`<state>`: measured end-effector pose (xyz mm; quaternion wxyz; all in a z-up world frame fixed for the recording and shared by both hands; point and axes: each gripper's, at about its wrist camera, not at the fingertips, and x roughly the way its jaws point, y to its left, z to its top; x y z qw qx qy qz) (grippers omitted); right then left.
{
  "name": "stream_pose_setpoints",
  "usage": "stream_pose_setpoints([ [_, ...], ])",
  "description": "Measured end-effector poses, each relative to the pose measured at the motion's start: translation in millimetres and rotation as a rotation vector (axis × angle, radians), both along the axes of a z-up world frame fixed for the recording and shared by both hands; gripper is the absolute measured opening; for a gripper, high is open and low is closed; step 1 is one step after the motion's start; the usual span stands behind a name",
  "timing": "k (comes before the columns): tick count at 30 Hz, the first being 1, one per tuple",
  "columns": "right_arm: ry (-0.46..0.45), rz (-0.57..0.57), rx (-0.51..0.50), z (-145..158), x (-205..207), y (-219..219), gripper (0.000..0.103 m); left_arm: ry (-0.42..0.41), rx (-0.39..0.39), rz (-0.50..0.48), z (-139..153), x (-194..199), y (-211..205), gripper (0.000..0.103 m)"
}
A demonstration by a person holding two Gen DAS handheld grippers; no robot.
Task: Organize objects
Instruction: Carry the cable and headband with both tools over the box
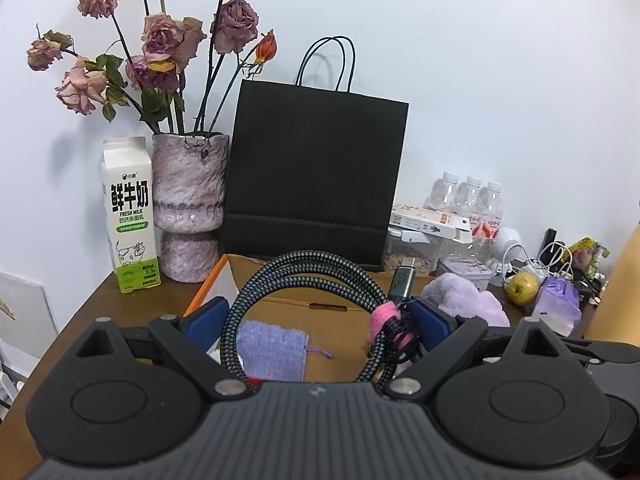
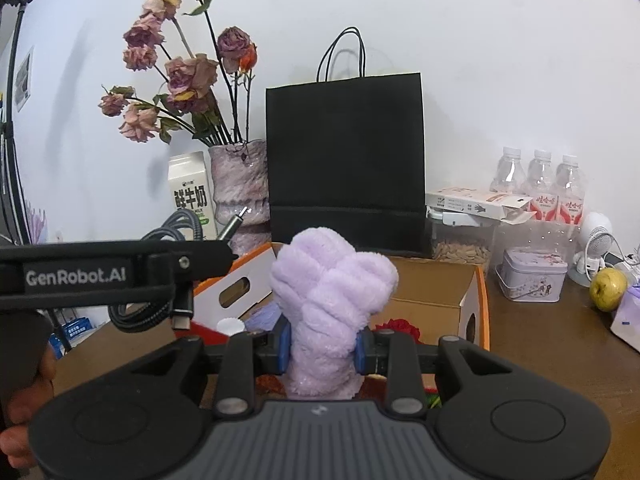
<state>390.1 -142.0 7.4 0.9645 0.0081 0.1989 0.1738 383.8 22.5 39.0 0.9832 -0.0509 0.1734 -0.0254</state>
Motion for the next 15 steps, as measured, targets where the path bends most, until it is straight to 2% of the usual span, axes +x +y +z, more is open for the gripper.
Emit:
stream_pose_setpoints([
  [15,0.013,-0.033,-0.007,-4,54,-5,0.028,0.020,-0.012,0.023,-3,55,10,0.096],
])
